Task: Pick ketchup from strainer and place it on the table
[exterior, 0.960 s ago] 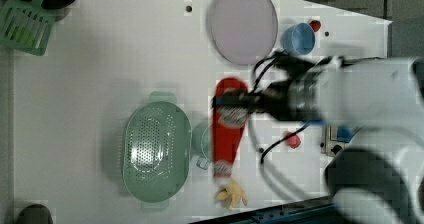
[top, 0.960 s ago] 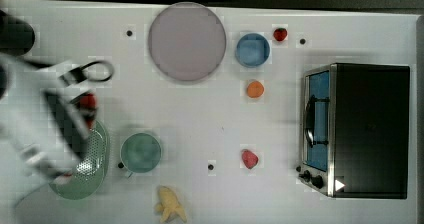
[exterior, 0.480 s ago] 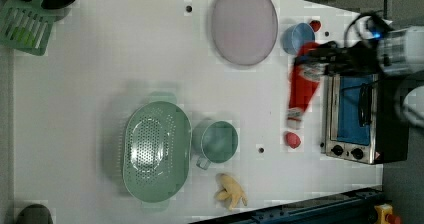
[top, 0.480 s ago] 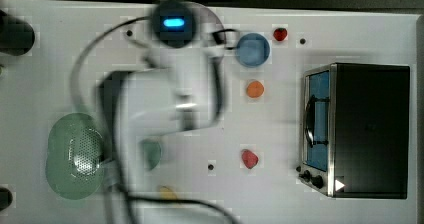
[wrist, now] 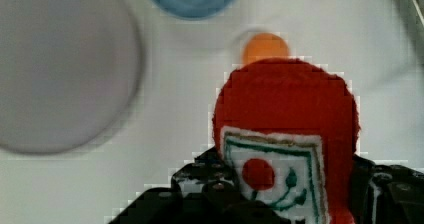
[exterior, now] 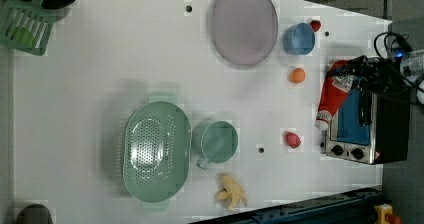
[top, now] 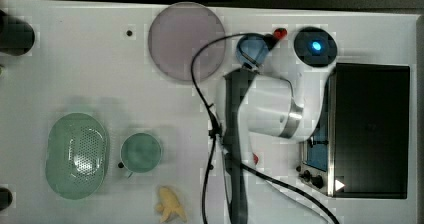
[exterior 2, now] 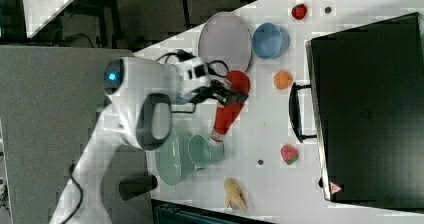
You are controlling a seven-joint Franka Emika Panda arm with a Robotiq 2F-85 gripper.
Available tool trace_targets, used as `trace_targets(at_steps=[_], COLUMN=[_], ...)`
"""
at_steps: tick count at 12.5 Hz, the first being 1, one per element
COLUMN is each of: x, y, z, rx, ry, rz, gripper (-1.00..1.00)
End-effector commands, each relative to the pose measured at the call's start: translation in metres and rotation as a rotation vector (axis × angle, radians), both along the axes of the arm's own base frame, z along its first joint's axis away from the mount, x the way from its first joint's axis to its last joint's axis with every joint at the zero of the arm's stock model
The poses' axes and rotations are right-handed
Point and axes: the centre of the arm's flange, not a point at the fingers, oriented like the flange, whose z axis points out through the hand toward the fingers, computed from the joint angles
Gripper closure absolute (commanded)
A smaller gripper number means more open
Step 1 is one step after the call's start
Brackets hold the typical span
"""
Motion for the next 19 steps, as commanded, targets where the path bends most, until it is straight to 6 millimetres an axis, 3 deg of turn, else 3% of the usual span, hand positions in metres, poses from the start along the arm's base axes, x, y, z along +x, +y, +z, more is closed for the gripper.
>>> trace_targets(at_steps=[1, 5, 7, 9, 10, 11, 13, 19], x=[-0.01, -0.038, -0.041, -0.044, -0.043, -0.042, -0.033, -0.007], y=[0.071, 0.079, 0.079, 0.075, 0.075, 0.076, 0.076, 0.073], z=[-0.026, -0.092, -0.115, -0.127, -0.124, -0.117, -0.086, 0.088], rx=[0.015, 0.044, 0.056, 0.058, 0.055, 0.05, 0.029, -0.066], ry=[-0.018, 0.015, 0.002, -0.004, -0.013, -0.021, -0.057, -0.094], rz=[0.168, 0.168, 0.159, 0.148, 0.149, 0.151, 0.142, -0.047], gripper=[-0.18, -0.18, -0.25, -0.66, -0.88, -1.0, -1.0, -1.0])
